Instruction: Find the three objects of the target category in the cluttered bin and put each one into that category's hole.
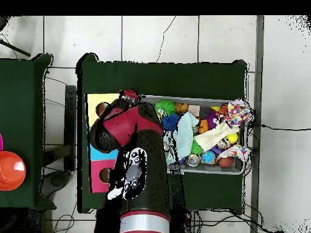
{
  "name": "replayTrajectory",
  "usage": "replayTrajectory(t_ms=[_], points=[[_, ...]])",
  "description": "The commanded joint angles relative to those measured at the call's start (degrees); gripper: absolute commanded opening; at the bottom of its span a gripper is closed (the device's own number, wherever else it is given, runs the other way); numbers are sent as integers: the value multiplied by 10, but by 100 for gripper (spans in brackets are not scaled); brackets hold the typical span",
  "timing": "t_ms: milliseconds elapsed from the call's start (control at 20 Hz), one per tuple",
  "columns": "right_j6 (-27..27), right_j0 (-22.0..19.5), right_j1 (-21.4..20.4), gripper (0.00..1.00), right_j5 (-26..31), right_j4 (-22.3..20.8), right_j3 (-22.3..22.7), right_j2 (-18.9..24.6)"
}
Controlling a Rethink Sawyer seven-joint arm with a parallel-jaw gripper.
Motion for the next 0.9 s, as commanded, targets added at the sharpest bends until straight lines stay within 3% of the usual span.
replayTrajectory(t_ms=[50,550,900], points=[[54,-24,2,100,-21,-33,58,34],[54,-32,20,100,-28,-32,44,42],[56,-12,43,100,-53,-56,23,11]])
